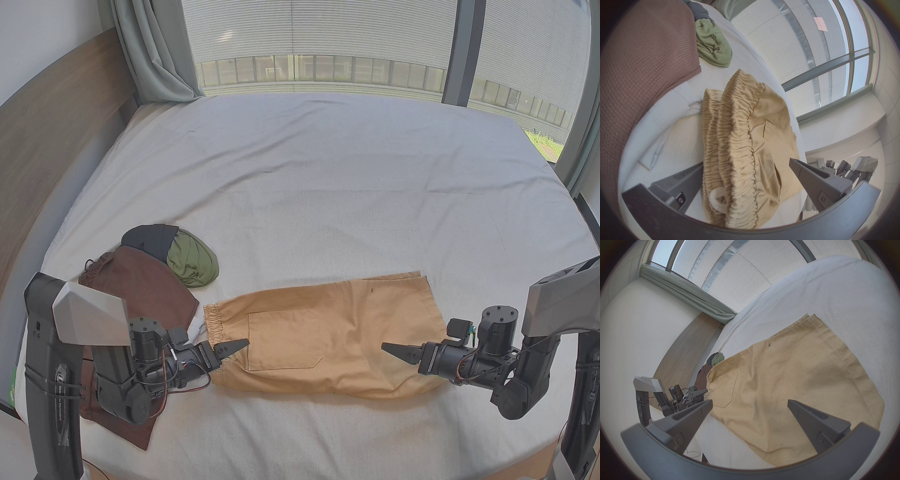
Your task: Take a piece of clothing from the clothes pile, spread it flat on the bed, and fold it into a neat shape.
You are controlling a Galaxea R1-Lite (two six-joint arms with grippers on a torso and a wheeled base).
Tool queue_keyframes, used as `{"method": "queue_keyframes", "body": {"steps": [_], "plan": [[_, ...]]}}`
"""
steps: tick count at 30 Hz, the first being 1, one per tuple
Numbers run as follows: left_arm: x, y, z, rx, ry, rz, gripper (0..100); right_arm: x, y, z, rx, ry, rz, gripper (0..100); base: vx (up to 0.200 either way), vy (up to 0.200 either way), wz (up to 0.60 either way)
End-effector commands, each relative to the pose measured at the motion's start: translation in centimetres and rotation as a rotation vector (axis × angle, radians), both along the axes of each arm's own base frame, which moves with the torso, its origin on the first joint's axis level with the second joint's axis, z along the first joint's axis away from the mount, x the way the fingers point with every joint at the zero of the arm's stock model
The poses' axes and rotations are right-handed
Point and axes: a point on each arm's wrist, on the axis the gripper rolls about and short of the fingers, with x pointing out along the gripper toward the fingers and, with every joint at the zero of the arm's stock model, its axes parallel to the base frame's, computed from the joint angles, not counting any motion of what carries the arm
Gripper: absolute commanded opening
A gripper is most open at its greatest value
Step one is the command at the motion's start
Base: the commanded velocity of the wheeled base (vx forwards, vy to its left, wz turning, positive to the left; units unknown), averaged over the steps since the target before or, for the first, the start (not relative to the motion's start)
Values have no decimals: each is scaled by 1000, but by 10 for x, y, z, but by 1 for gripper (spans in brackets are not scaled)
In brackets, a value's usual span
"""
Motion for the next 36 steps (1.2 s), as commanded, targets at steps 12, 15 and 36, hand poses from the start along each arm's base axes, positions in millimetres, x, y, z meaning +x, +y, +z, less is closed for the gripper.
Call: {"method": "queue_keyframes", "body": {"steps": [12, 15, 36], "plan": [[4, -7, 4, -15, -8, 32, 0, 0, 0, 0, 0, 0, 0, 100, 0, 0, 0], [4, -5, 7, -18, -15, 33, 0, 2, 0, 0, 2, -6, 1, 100, 0, 0, 0], [-6, 27, 46, -104, -69, -79, 0, -7, -4, -37, -122, 67, 25, 100, 0, 0, 0]]}}
